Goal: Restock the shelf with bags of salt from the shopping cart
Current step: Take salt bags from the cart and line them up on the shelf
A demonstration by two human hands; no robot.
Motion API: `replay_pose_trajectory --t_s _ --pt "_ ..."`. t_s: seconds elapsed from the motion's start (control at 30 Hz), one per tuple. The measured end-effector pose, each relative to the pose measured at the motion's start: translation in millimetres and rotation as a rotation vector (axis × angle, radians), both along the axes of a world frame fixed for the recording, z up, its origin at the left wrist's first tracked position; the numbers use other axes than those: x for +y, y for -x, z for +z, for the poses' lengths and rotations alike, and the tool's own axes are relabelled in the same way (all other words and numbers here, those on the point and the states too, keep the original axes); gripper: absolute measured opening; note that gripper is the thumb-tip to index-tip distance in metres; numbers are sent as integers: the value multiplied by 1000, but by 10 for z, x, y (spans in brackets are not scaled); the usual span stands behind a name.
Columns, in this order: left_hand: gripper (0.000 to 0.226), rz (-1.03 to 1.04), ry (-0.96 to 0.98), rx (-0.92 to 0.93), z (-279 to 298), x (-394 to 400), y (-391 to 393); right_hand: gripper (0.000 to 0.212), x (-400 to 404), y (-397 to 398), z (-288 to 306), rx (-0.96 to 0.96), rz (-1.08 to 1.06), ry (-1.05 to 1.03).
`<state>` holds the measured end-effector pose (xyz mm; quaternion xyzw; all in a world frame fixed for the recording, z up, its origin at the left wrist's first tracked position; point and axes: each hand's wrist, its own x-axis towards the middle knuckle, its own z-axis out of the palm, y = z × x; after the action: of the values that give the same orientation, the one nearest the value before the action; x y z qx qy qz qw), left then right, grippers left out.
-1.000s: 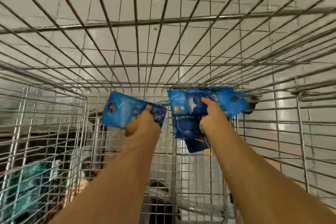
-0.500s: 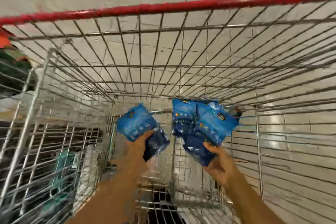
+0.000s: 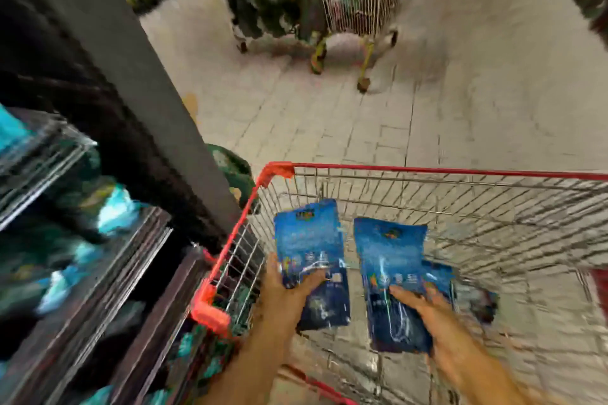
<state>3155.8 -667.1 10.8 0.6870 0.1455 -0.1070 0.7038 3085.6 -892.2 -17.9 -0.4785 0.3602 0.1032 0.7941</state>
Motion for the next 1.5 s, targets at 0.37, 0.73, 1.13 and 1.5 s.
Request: replay_pose_trajectory --t_s 0.37,0.73,1.13,1.5 --pt "40 357 -203 -512 1942 2033 1444 56 1720 310 1865 -538 333 -5" --pt "28 838 -501 -869 3277 3373 2990 42 3601 674 3243 -900 773 -260" --pt "26 1270 -678 -1006 4405 4833 4634 38 5750 1555 4713 -1204 1186 -429" --pt "34 1245 -747 -879 4505 6007 4958 28 7172 2155 4926 -1377 1111 -236"
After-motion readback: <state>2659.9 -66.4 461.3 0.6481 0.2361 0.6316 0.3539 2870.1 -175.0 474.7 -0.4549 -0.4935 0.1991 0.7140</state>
